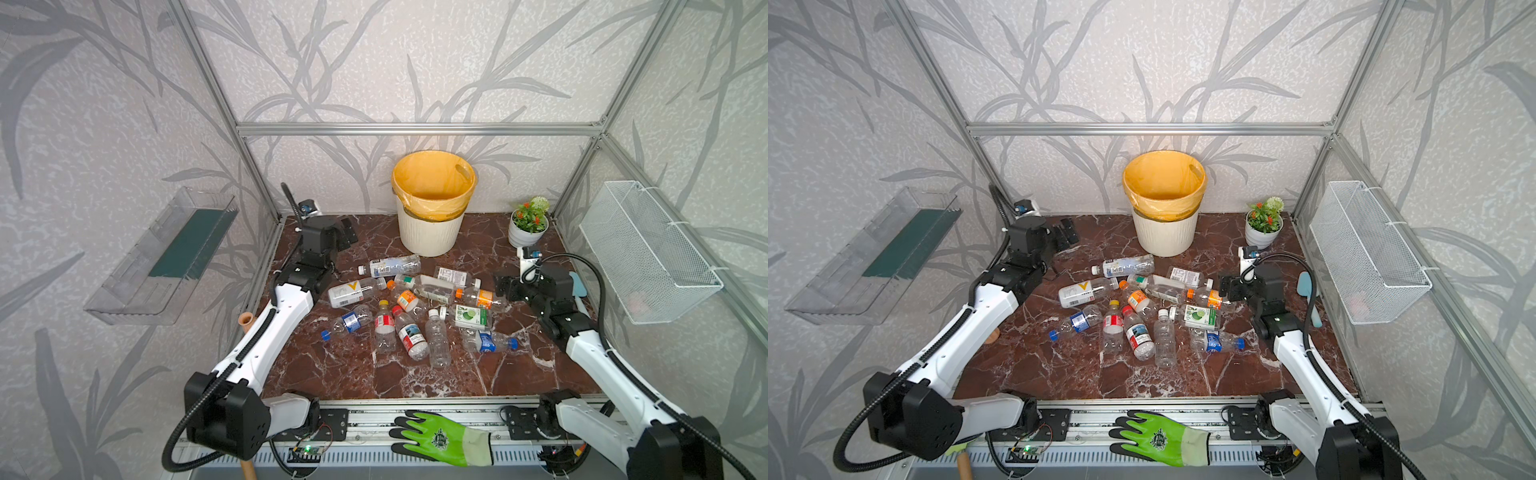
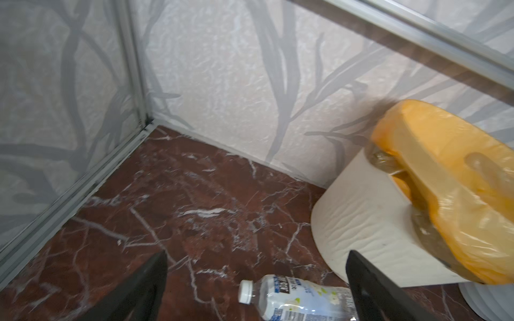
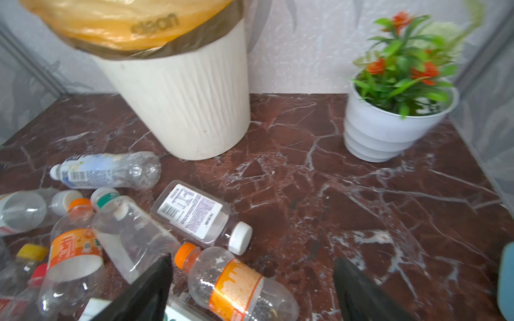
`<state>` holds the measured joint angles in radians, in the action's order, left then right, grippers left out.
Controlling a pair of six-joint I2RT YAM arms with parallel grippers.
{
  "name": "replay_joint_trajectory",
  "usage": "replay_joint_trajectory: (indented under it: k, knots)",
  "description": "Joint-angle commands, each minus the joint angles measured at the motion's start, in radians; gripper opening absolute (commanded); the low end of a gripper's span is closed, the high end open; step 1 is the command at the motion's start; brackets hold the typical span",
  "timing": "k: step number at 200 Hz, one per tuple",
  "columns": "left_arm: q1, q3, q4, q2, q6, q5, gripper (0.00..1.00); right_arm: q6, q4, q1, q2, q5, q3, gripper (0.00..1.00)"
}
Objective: Throw the plastic bottles in the bin
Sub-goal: 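Open the left gripper to drop the bottle while the right gripper reaches into the bottles, then grasp the clear bottle with green label using the right gripper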
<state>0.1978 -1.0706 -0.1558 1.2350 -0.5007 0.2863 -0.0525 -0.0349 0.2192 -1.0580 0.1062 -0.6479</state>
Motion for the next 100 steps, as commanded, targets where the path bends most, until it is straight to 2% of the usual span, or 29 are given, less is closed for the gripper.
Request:
replay_joint_trajectory:
  k: [1, 37, 100]
  knots:
    - [-0.050, 0.070, -0.034, -0.070, -0.115, 0.003, 0.99, 0.158, 0.052, 0.091, -0.080, 0.026, -0.084, 0.90]
    - [-0.117, 0.137, -0.105, -0.113, -0.161, -0.012, 0.99, 0.359, 0.171, 0.227, -0.260, 0.025, -0.223, 0.90]
    - [-0.181, 0.212, -0.161, -0.147, -0.229, -0.015, 0.99, 0.545, 0.347, 0.316, -0.502, 0.083, -0.438, 0.84]
